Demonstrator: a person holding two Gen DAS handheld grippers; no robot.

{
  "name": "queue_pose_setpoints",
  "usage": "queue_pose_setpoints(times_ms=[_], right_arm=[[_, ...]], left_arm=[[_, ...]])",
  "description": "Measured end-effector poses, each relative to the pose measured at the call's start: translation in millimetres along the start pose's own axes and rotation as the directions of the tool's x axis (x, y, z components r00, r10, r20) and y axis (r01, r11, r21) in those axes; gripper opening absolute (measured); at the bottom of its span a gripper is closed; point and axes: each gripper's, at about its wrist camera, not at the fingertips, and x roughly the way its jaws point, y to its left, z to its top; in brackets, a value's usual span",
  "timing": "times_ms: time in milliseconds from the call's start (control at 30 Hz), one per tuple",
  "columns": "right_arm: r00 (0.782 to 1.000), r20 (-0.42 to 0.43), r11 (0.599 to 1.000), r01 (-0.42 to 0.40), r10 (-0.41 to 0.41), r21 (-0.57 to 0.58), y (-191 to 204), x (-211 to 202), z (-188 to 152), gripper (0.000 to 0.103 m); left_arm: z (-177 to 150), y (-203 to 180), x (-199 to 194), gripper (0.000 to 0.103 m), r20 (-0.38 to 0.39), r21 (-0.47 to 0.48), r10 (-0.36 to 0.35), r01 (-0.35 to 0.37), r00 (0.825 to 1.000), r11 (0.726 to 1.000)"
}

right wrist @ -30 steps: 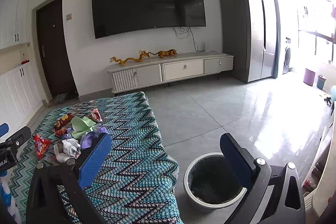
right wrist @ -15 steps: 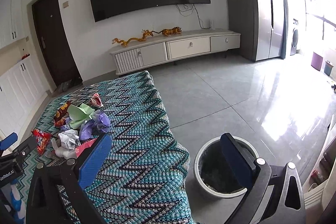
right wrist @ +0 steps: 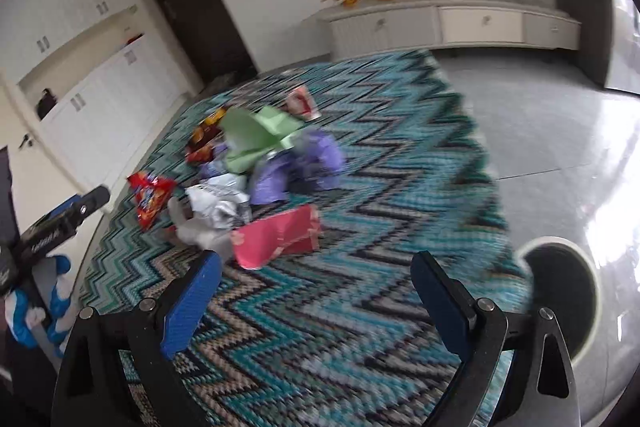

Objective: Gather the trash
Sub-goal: 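Grasp the red chip bag with the left tool while the right tool grasps the pink box, then carry both items to the white bin and open both tools to drop them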

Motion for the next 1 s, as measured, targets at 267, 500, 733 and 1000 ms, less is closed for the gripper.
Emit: queue_pose_setpoints(times_ms=[267, 500, 733, 1000], right_arm=[[0.998, -0.068, 0.984, -0.013, 0.001, -0.179, 42, 63, 6, 0.096], [0.996, -0.085, 0.984, -0.012, -0.003, -0.179, 36, 71, 5, 0.066], [0.999, 0.011, 0.989, -0.049, 0.051, -0.140, 26, 23, 2, 0.066], [0.985, 0.170, 0.999, 0.008, -0.014, 0.038, -33, -65, -5, 0.066]], left_arm=[[14, 12, 61, 0.102, -0.062, -0.022, 0.049, -0.050, 0.997, 0.999], [3, 24, 109, 0.043, -0.185, -0.079, -0.006, -0.009, 0.983, 0.997], [7, 18, 64, 0.020, -0.116, -0.087, -0.068, 0.058, 0.991, 0.995], [38, -71, -14, 0.019, -0.015, 0.069, -0.282, 0.283, 0.959, 0.957]])
